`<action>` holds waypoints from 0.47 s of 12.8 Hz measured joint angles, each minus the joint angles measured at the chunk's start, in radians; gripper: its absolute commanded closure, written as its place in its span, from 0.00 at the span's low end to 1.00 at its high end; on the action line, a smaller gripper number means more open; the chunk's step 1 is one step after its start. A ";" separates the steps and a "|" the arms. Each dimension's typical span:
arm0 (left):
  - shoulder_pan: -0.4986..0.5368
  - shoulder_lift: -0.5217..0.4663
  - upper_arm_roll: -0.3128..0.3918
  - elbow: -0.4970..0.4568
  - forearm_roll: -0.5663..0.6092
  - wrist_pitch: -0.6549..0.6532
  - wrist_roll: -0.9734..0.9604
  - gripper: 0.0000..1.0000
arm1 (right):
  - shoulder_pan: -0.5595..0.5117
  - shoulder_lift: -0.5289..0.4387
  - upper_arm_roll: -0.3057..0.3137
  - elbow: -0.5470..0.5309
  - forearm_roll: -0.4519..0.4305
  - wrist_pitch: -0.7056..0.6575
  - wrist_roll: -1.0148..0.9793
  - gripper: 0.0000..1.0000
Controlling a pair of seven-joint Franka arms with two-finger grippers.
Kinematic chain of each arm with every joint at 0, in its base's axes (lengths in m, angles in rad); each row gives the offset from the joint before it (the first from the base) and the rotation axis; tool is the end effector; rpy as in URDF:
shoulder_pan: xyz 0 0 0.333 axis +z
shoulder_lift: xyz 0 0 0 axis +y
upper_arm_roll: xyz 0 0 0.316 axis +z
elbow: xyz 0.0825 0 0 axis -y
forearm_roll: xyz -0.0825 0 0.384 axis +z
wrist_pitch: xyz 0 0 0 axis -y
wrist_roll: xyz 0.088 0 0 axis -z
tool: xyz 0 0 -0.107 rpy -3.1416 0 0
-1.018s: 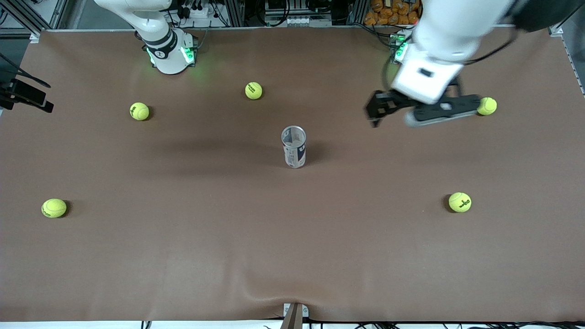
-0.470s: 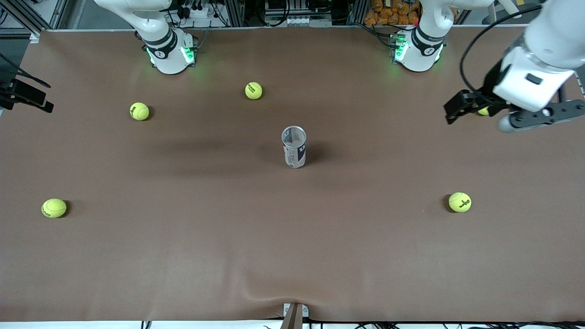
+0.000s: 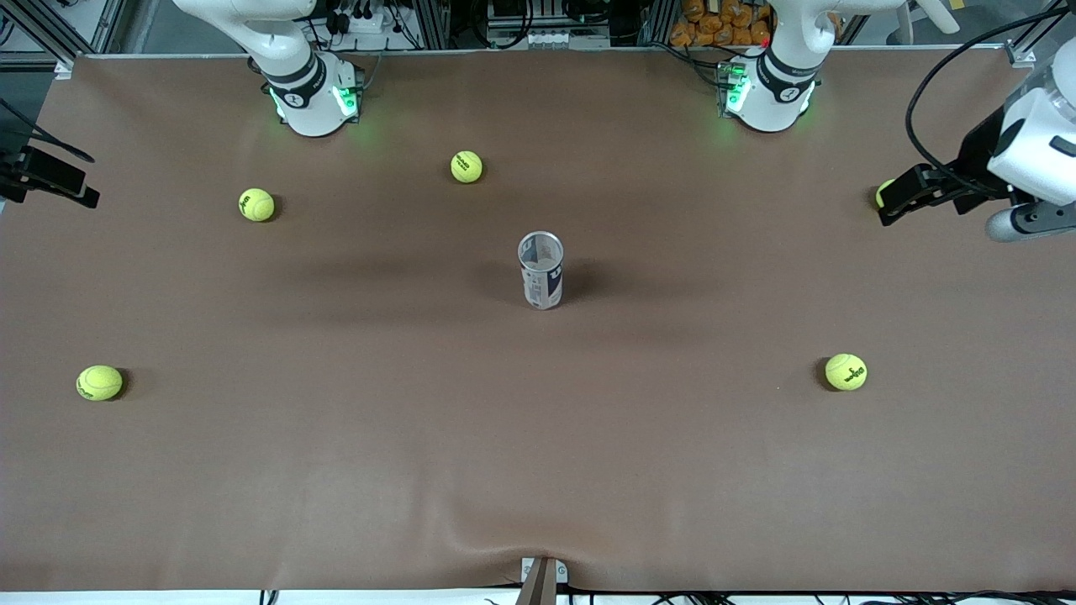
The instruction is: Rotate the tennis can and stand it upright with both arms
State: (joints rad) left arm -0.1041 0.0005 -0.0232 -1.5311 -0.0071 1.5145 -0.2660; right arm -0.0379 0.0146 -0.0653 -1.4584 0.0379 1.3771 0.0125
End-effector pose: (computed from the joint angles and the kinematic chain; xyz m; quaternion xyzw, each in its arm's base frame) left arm 0.5447 -0.0705 0.6380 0.9976 0.0691 -0.0091 0.0018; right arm 0.5362 -0.0506 0.6525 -0.9972 0.0550 0.0470 0.0204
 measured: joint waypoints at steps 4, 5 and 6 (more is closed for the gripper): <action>0.029 -0.067 -0.001 -0.097 0.000 0.035 0.044 0.00 | 0.000 0.001 0.000 0.000 0.000 0.000 0.000 0.00; 0.029 -0.072 -0.003 -0.100 0.000 0.035 0.045 0.00 | 0.000 0.001 0.000 0.000 0.000 0.000 0.000 0.00; 0.028 -0.075 -0.006 -0.101 0.000 0.035 0.051 0.00 | 0.000 0.001 0.000 0.000 0.000 0.000 0.000 0.00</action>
State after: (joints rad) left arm -0.0757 -0.0743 -0.0288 -1.6322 -0.0071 1.5497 -0.2147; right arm -0.0379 0.0151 -0.0653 -1.4585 0.0379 1.3771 0.0125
